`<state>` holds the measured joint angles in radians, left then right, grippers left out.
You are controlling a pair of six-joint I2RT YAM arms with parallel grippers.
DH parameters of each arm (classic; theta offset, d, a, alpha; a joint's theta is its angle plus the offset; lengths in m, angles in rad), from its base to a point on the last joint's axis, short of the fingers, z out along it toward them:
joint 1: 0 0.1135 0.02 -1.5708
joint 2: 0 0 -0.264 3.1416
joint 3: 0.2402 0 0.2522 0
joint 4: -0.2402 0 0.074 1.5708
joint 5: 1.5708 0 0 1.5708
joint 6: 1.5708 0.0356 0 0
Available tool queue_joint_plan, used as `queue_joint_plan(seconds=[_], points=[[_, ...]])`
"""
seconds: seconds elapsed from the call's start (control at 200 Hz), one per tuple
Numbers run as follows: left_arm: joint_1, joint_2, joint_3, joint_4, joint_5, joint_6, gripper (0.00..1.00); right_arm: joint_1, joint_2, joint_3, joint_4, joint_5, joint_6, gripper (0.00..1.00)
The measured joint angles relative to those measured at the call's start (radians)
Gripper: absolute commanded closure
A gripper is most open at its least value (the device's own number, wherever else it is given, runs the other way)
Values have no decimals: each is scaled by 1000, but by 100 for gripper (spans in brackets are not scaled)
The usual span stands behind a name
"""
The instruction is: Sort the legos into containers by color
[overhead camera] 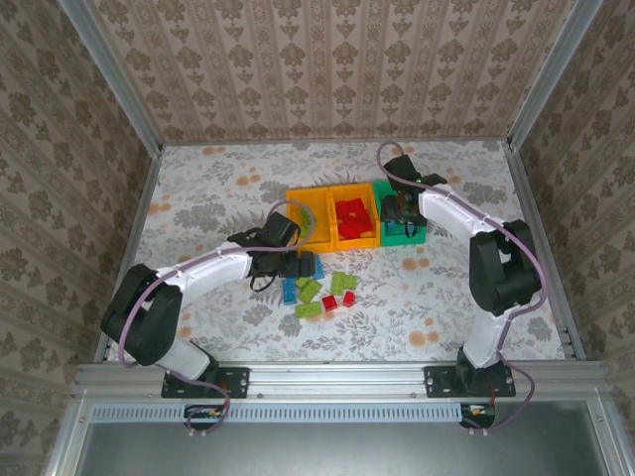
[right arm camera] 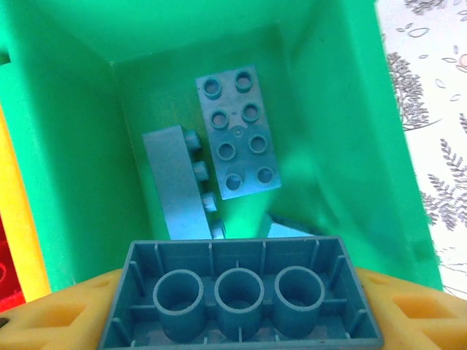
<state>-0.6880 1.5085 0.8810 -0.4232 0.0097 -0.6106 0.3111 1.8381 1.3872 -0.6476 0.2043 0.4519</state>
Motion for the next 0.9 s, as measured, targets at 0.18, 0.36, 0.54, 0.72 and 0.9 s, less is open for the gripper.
queue_joint_plan(seconds=[0.18,0.36,0.54,0.72,0.9], points=[[-14,0,0,-4,5,0,7,-4,3,5,-11,-2,-5,21],[-47,0,0,-9,5,29,12,-6,1,2,-11,-3,-4,16],[-90,0,0,-24,5,80,23,-6,-6,-8,-6,-3,-3,15],[-132,-1,0,-48,-8,127,26,-6,-7,-8,-6,-4,0,14],[-156,-3,0,-62,-17,156,28,-6,-8,-10,-6,-9,5,14]])
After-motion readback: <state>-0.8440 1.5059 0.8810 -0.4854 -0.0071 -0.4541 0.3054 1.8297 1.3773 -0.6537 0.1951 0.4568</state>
